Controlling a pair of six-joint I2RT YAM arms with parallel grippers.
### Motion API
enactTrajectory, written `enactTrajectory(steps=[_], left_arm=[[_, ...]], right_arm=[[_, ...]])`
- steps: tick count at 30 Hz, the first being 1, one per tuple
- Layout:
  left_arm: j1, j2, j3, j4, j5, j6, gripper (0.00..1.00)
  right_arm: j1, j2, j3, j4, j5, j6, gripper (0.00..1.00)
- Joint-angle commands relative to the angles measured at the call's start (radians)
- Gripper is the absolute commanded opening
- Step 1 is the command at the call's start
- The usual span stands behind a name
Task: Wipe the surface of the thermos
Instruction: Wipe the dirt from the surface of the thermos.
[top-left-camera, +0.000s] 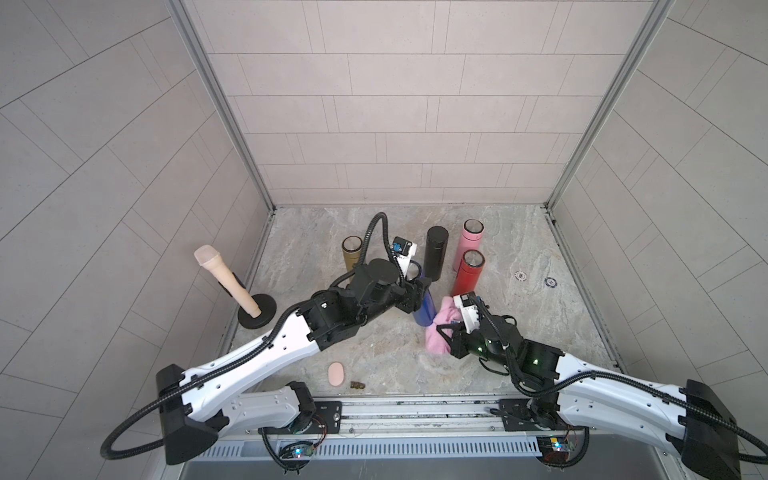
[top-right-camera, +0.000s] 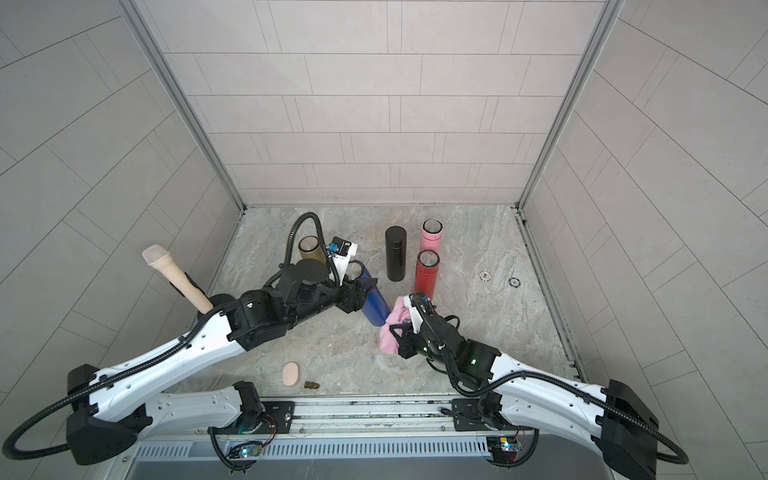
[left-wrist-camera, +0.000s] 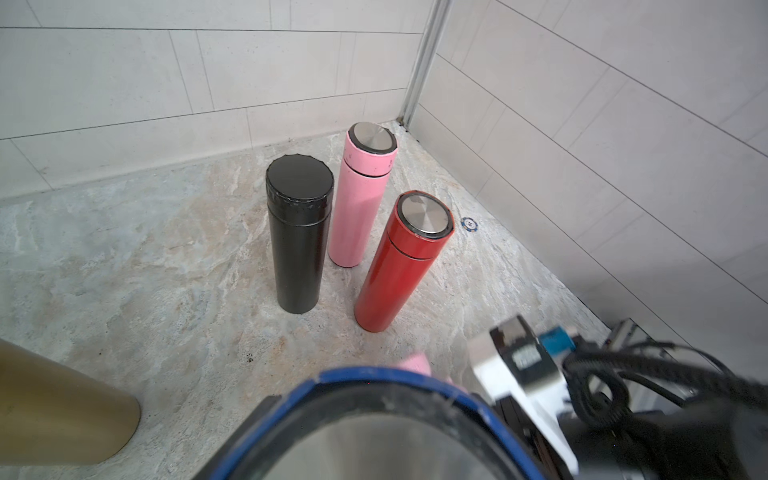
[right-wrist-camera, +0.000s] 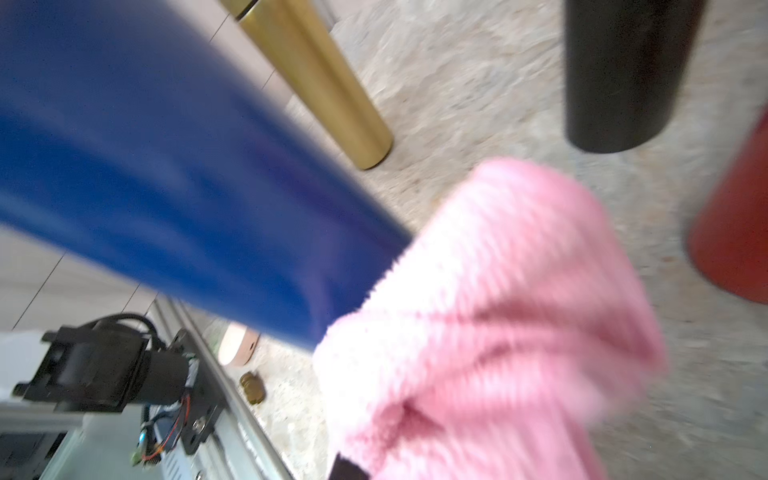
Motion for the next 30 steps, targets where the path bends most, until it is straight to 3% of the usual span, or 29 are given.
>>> enactTrajectory(steps=[1, 6, 15, 23, 30], left_arm=[[0.009, -0.065, 0.012, 0.003, 0.236, 0.116, 0.00], [0.013, -0.110, -0.005, 0.004, 0.497, 0.235, 0.00], [0.015, -0.152, -0.115, 0.134, 0.498, 0.320, 0.00], [0.014, -0.119, -0.170, 0.243, 0.561, 0.303, 0.00], [0.015, -0.081, -0.168, 0.290, 0.585, 0.308, 0.00]], right_arm=[[-0.059, -0.035, 0.006, -0.060, 0.000, 0.061, 0.00], [-0.131, -0.036, -0.004, 0.054, -0.156, 0.077, 0.00], [-0.201, -0.047, 0.009, 0.447, -0.510, 0.302, 0.00], [-0.201, -0.102, 0.151, 0.440, -0.540, 0.349, 0.00], [-0.185, -0.041, 0.179, 0.390, -0.589, 0.325, 0.00]])
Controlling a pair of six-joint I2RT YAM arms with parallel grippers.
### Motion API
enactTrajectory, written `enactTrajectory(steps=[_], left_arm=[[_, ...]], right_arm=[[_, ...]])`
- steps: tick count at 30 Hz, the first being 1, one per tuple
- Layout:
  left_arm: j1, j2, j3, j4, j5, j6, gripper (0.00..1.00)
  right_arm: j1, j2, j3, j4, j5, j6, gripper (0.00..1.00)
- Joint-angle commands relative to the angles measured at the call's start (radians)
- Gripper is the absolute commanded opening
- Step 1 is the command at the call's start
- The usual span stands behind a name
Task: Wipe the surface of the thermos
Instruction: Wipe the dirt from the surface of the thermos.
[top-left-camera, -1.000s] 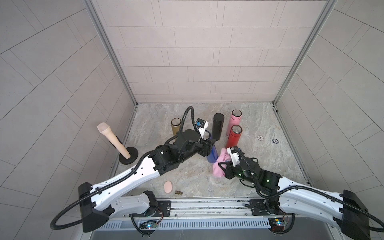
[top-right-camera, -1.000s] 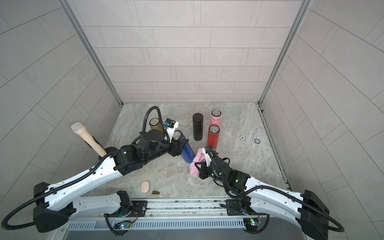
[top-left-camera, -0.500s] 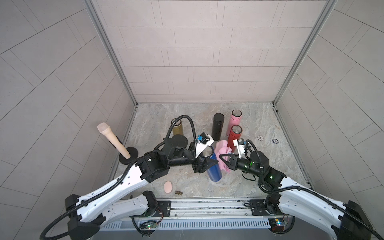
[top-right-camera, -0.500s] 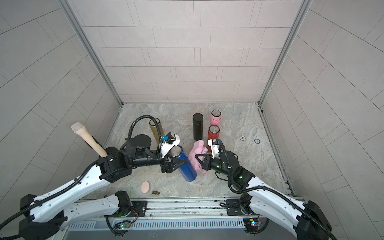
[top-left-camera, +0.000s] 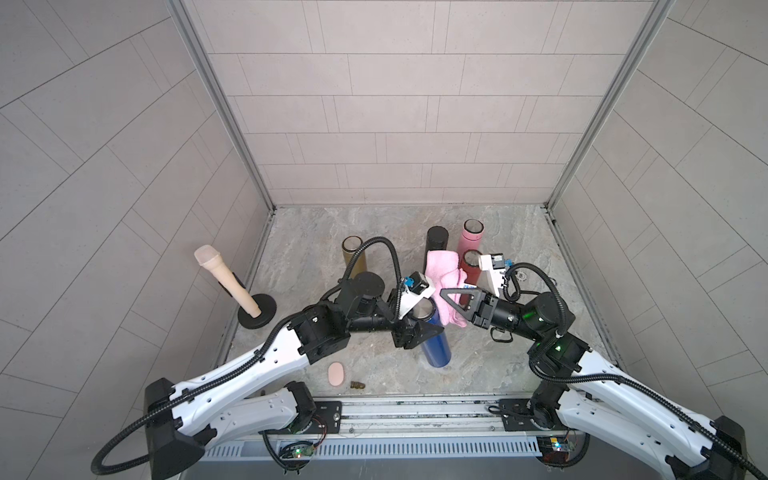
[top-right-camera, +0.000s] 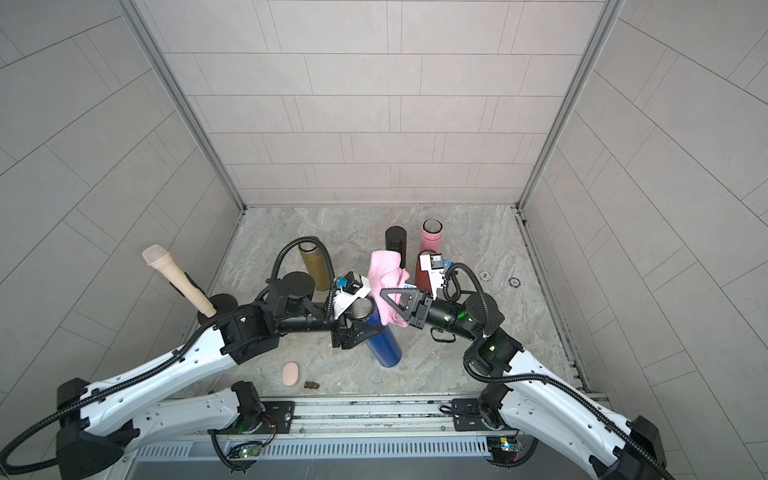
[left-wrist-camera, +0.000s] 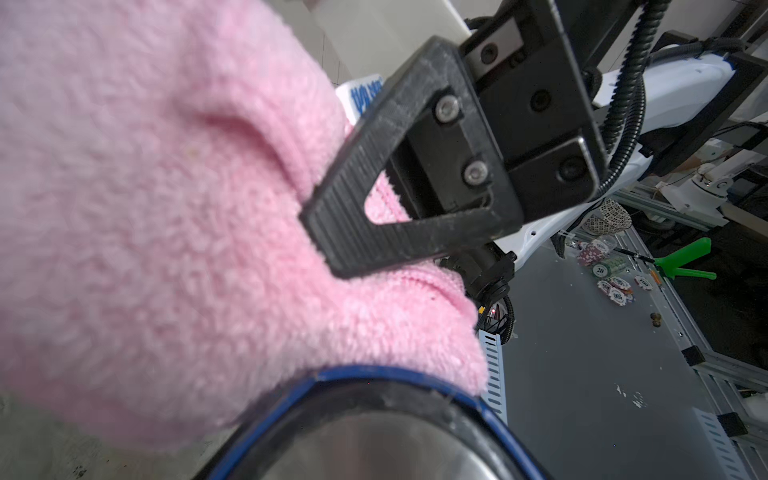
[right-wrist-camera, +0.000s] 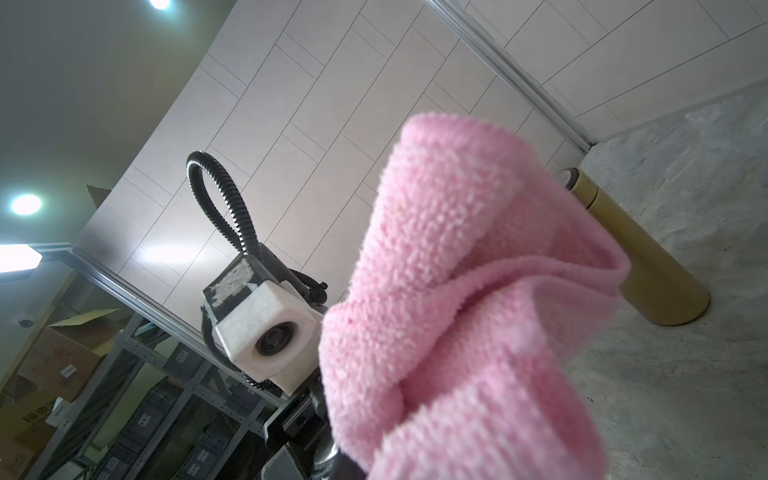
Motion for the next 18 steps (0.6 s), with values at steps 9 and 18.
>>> enactTrajectory(steps=[9, 18], left_arm=[[0.027, 0.021, 0.043, 0.130, 0.034, 0.036, 0.00], [0.052, 0.027, 0.094, 0.059, -0.222, -0.062, 0.00]], right_arm=[[0.027, -0.077, -0.260, -0.082, 0.034, 0.033, 0.00], [0.036, -0.388, -0.348, -0.459, 0.146, -0.016, 0.00]])
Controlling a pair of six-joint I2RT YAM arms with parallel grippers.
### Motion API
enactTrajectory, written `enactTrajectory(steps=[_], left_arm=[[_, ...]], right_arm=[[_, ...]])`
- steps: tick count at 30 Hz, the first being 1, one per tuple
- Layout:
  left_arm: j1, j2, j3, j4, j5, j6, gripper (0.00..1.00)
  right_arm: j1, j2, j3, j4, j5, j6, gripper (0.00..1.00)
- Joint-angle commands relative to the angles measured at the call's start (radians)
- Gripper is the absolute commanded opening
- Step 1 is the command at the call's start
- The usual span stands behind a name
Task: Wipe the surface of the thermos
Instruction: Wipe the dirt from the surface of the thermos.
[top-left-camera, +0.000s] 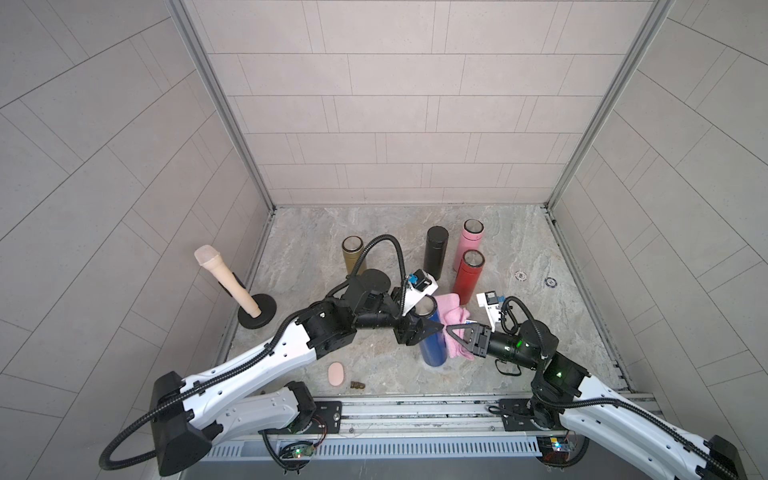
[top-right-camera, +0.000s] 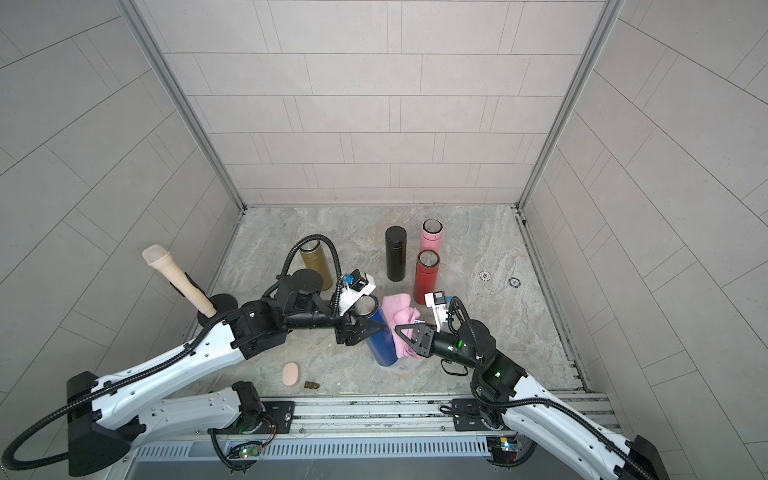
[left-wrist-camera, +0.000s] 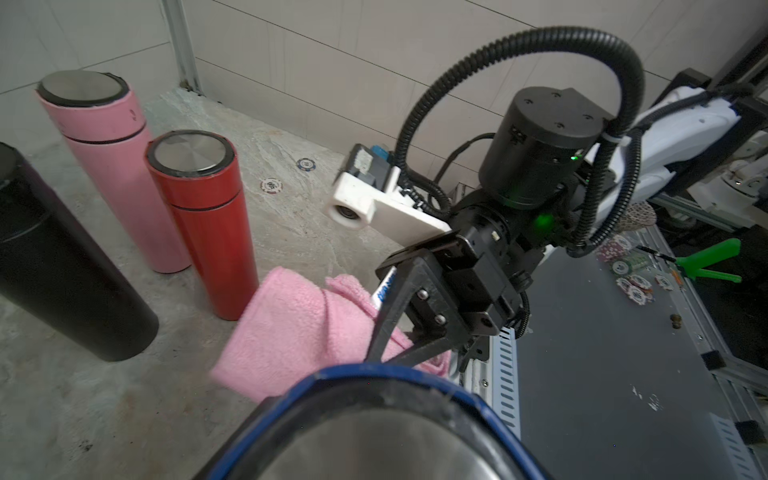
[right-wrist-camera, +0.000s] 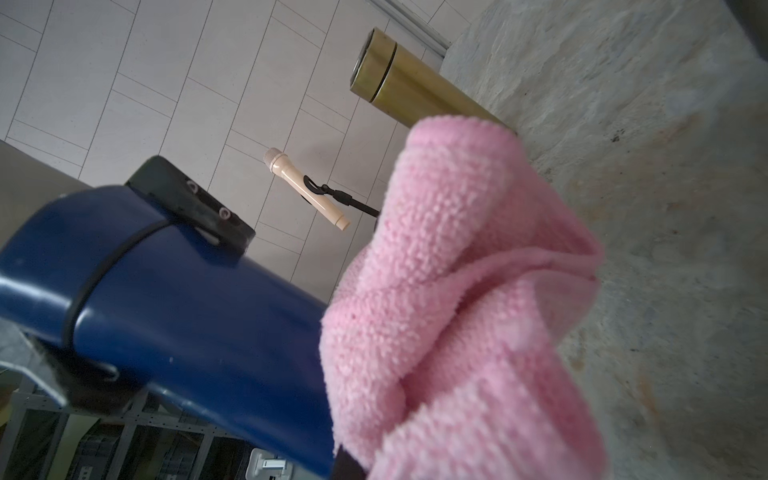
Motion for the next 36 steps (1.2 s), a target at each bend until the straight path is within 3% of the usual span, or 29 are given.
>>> enactTrajectory(steps=[1, 6, 10, 16, 20, 24, 29, 36], left_arm=[[0.030, -0.014, 0.090, 0.068, -0.215, -0.073, 0.00], [0.044, 0.040, 0.199, -0.110, -0.445, -0.218, 0.00], [0.043, 0.069, 0.242, -0.207, -0.521, -0.356, 0.00], [0.043, 0.062, 0.237, -0.290, -0.654, -0.574, 0.00], [0.043, 0.069, 0.260, -0.337, -0.728, -0.644, 0.00], [0.043, 0.091, 0.273, -0.338, -0.727, -0.699, 0.00], [0.041, 0.080, 0.237, -0.262, -0.697, -0.737, 0.00], [0.042, 0.082, 0.209, -0.232, -0.676, -0.737, 0.00]], right_arm=[[0.021, -0.135, -0.011, -0.212, 0.059, -0.021, 0.00], [0.069, -0.296, -0.048, -0.267, 0.147, -0.016, 0.00], [0.135, -0.278, -0.022, -0.232, 0.235, -0.091, 0.00], [0.270, 0.069, 0.134, -0.114, 0.297, -0.275, 0.00], [0.414, 0.350, 0.287, -0.046, 0.328, -0.411, 0.00], [0.462, 0.545, 0.392, -0.004, 0.348, -0.450, 0.00], [0.462, 0.635, 0.410, 0.112, 0.399, -0.478, 0.00], [0.455, 0.627, 0.545, 0.042, 0.464, -0.584, 0.00]])
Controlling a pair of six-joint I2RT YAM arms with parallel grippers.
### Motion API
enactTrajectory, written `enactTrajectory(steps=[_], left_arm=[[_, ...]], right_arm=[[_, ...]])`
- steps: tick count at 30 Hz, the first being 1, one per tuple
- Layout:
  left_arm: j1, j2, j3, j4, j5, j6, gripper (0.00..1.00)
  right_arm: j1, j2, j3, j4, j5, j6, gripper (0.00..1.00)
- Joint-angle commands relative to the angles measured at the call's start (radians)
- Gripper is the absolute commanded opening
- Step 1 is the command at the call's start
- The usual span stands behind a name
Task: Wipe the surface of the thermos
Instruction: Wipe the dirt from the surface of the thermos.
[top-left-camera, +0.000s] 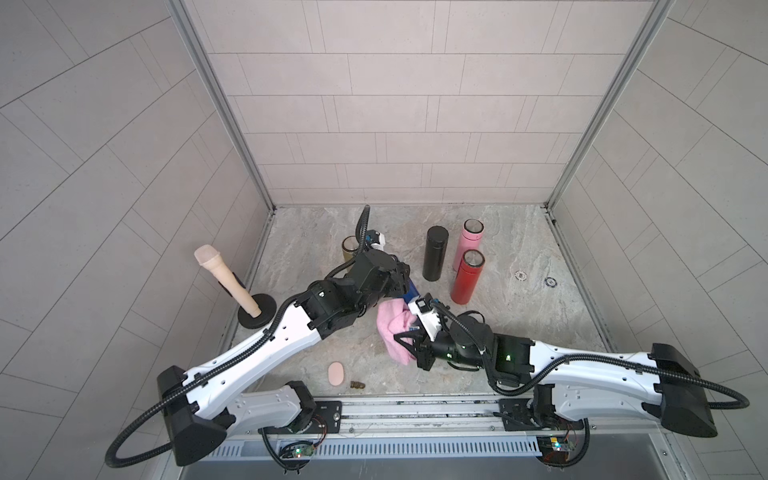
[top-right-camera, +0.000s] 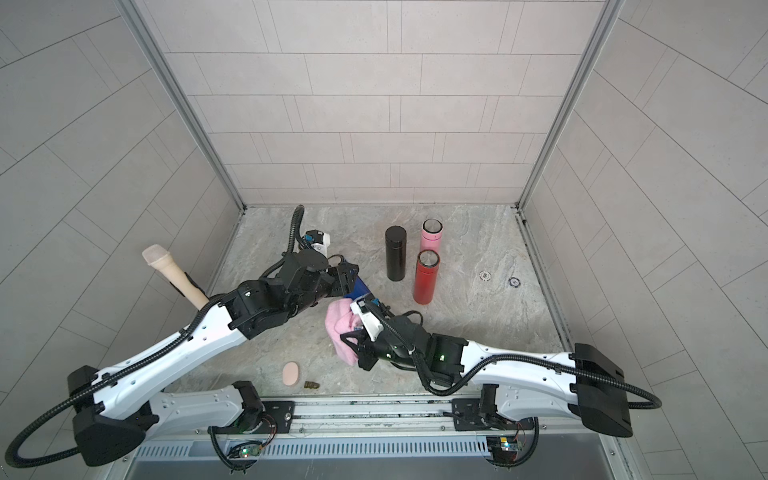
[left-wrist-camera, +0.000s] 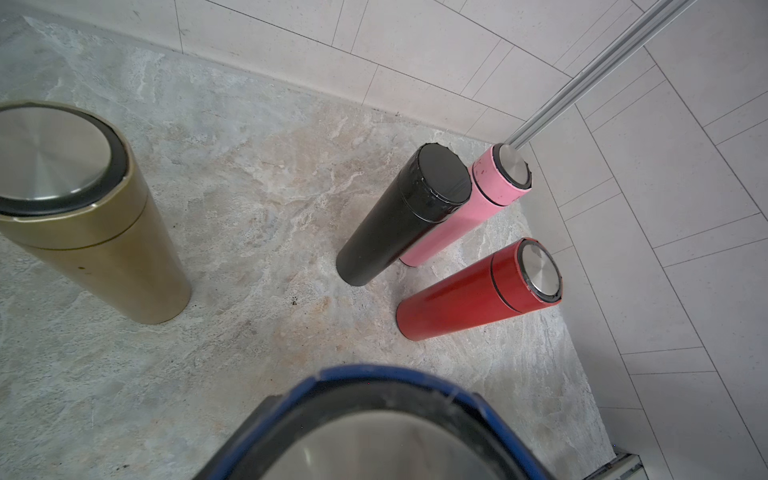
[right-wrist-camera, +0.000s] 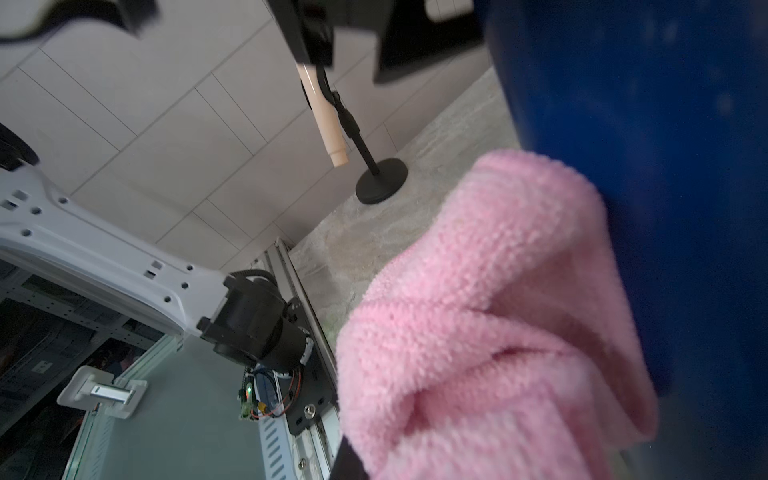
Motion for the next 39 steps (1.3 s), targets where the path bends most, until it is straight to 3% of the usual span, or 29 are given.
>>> enactTrajectory(steps=[1, 6, 17, 21, 25, 29, 31, 35, 39], left_arm=[[-0.003, -0.015, -0.009, 0.072, -0.006, -0.035, 0.00], [-0.003, -0.028, -0.017, 0.075, -0.005, -0.029, 0.00], [-0.003, -0.049, -0.008, 0.071, -0.002, -0.004, 0.00], [-0.003, -0.055, -0.006, 0.049, -0.010, 0.036, 0.00], [-0.003, -0.087, -0.033, 0.031, -0.012, 0.220, 0.00], [-0.001, -0.116, -0.110, 0.051, -0.048, 0.334, 0.00], [-0.002, -0.119, -0.156, 0.092, -0.063, 0.328, 0.00], [-0.002, -0.106, -0.253, 0.255, 0.038, 0.350, 0.00], [-0.005, -0.090, -0.320, 0.385, 0.160, 0.434, 0.00]], right_arm=[[-0.012, -0.022, 0.078, 0.005, 0.056, -0.082, 0.00], [-0.066, 0.006, 0.093, -0.049, 0.056, -0.053, 0.00], [-0.153, 0.029, -0.181, -0.033, 0.089, 0.119, 0.00], [-0.157, -0.059, -0.214, -0.108, 0.128, 0.142, 0.00], [-0.161, -0.228, -0.226, -0.260, 0.201, 0.163, 0.00], [-0.162, -0.338, -0.234, -0.288, 0.176, 0.182, 0.00], [-0.162, -0.337, -0.221, -0.281, 0.143, 0.193, 0.00], [-0.160, -0.273, -0.176, -0.285, 0.084, 0.181, 0.00], [-0.162, -0.296, -0.106, -0.405, 0.132, 0.133, 0.00]])
